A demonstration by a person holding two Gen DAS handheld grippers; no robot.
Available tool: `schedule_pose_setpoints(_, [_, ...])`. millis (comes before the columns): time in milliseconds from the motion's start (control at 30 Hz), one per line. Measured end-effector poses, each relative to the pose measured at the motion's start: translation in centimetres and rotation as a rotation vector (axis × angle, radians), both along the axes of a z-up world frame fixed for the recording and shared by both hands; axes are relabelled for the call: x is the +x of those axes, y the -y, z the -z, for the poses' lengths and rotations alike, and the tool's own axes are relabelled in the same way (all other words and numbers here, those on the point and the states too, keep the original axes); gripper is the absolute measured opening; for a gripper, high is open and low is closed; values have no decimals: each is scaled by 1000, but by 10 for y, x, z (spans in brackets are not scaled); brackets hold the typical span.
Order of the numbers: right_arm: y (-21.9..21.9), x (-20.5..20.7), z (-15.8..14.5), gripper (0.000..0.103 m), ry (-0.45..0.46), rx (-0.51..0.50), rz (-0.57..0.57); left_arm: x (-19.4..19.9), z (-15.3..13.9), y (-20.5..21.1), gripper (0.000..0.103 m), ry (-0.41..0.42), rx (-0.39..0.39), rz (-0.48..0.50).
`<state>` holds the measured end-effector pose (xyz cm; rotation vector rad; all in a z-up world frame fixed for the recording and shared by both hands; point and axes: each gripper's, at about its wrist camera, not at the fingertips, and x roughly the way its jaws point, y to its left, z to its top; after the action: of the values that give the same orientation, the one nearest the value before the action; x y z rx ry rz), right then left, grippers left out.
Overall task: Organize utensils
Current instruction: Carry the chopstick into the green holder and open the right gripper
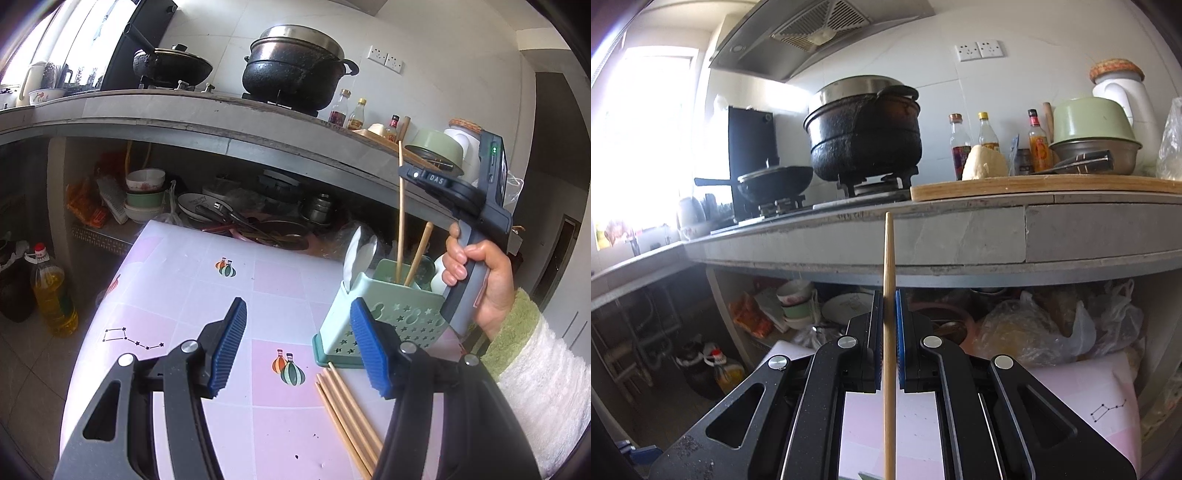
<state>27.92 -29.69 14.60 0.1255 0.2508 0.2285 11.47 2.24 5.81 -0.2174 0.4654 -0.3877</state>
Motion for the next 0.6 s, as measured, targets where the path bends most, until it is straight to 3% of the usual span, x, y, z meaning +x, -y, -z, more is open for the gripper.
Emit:
schedule_pose_setpoints(333, [-5, -37, 15, 5, -12, -138, -15, 2, 4, 3, 57, -15, 11, 4])
schedule_pose_setpoints(600, [9, -72, 30, 6, -68, -160, -5, -1, 12, 11, 57, -49, 33, 6])
